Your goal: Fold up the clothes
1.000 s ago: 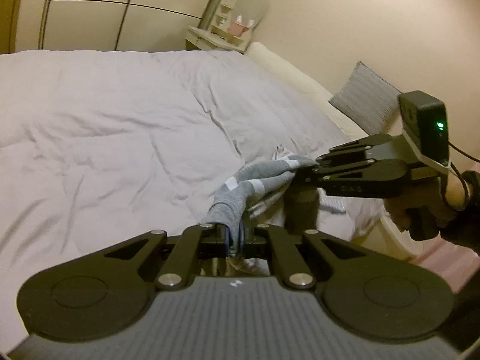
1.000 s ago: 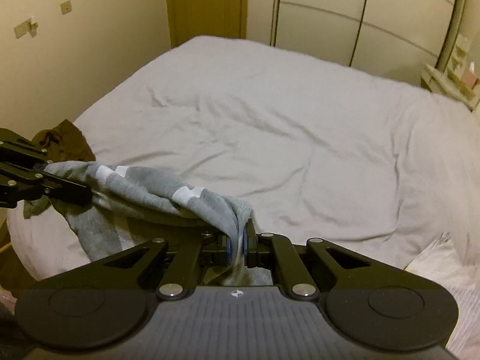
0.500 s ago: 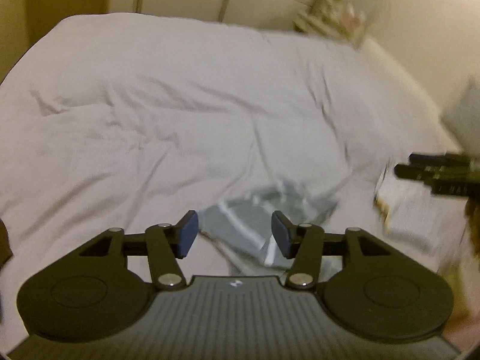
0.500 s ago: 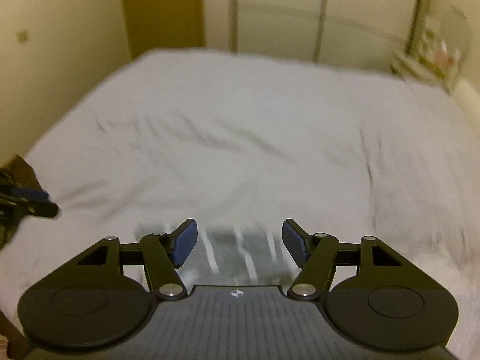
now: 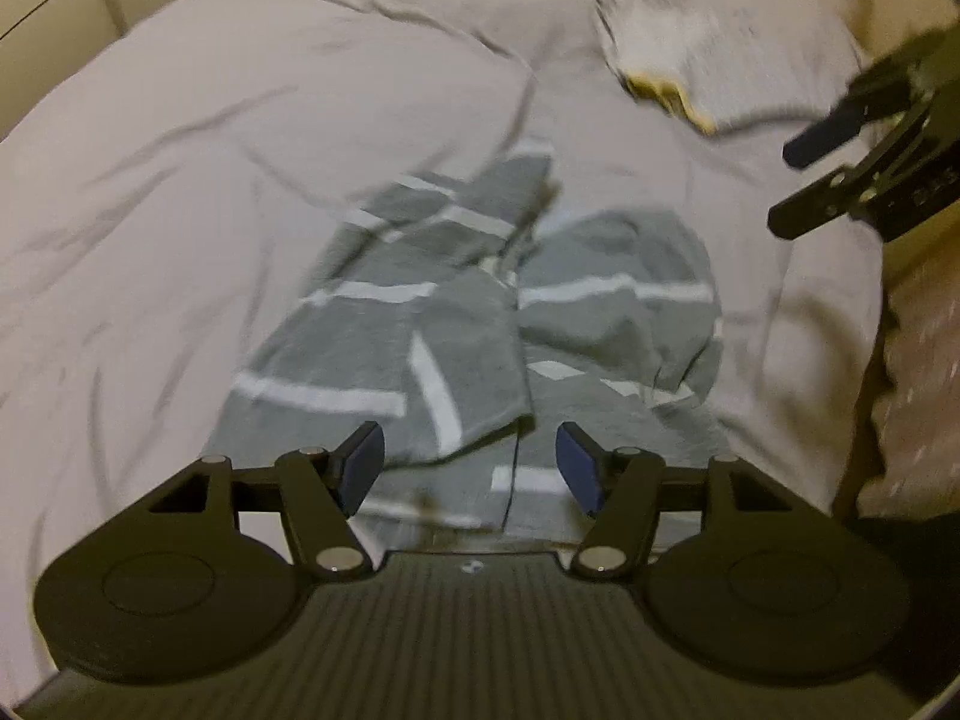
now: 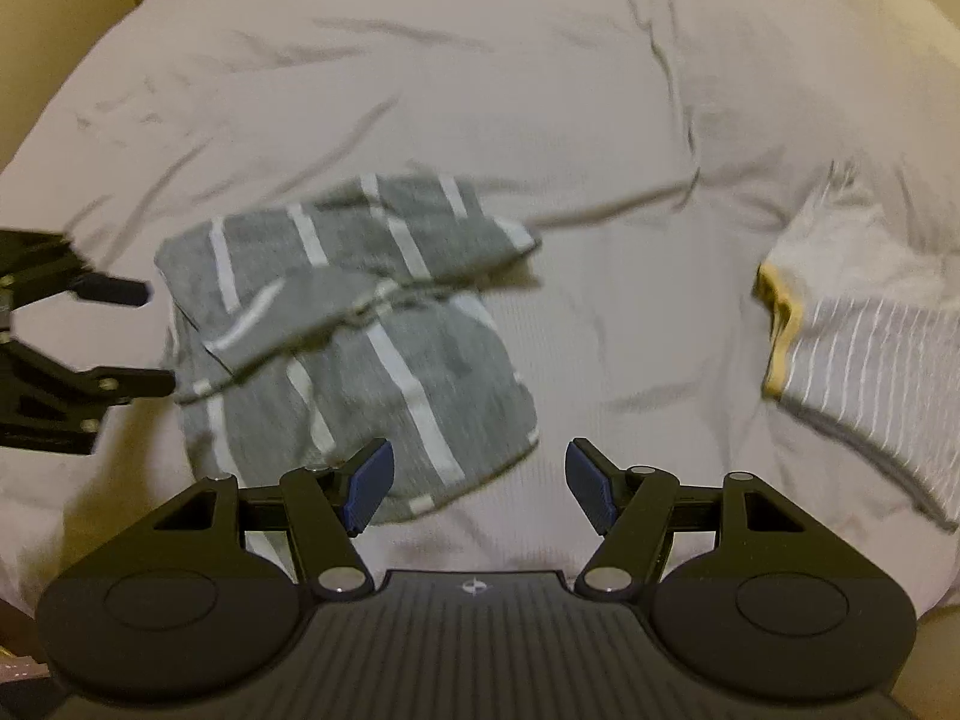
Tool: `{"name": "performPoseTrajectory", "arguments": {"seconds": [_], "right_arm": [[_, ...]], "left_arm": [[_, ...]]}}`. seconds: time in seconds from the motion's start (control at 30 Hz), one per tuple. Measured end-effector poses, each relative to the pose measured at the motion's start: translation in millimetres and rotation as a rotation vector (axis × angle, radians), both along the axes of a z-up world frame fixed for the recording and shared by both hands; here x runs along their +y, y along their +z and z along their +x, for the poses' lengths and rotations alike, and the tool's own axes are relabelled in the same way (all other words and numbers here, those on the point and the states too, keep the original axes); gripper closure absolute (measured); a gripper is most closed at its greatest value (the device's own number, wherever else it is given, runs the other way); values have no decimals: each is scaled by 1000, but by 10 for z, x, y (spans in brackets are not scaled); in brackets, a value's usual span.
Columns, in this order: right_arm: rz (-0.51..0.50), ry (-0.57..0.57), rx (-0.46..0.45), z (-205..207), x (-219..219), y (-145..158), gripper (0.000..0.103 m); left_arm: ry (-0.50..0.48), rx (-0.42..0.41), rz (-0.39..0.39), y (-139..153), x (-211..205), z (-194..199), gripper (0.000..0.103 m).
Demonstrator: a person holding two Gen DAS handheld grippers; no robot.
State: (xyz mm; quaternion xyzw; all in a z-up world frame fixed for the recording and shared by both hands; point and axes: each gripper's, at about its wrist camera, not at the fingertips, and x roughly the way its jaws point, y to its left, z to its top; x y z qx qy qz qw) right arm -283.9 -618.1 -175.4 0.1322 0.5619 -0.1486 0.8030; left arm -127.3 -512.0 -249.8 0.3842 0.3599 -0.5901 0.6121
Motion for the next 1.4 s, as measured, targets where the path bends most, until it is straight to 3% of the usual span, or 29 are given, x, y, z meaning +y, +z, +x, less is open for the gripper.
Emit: {"name": "performPoseTrajectory", "arguments": {"seconds": [0.07, 0.17, 0.2, 0.23, 0.43, 0.47, 0.5, 0.53, 0.63, 0.77, 0.9, 1.23, 1.4], "right_arm": [[27, -4, 12, 20, -87, -183, 37], [61, 19, 29, 113, -174, -478, 37], [67, 45, 44, 158, -194, -599, 37], [75, 69, 54, 202, -221, -705, 37], [192, 104, -17, 462, -539, -898, 44], [210, 96, -17, 501, -606, -923, 61], [228, 89, -11, 543, -673, -953, 90], [242, 85, 5, 586, -736, -986, 102], [231, 120, -7, 638, -837, -927, 103], [160, 124, -58, 570, -921, -670, 103], [44, 105, -98, 292, -862, -265, 103], [-127, -66, -185, -620, -595, 945, 103], [-209, -63, -234, -647, -513, 1540, 103]], "left_arm": [[-31, -34, 30, -191, -159, -5, 44], [76, -14, 4, -119, -213, 277, 48], [112, -8, -4, -95, -232, 371, 68], [148, -1, -12, -70, -250, 465, 96], [363, 39, -63, 75, -359, 1028, 101], [399, 45, -72, 99, -378, 1122, 101], [435, 52, -80, 123, -396, 1215, 101], [474, 58, -89, 153, -405, 1317, 101], [590, 52, -116, 258, -336, 1640, 101], [639, 41, -146, 395, -242, 1822, 101], [593, 45, -175, 559, -106, 1774, 101], [579, 143, -270, 1403, 928, 1369, 102], [573, 232, -338, 1961, 1381, 1252, 102]]}}
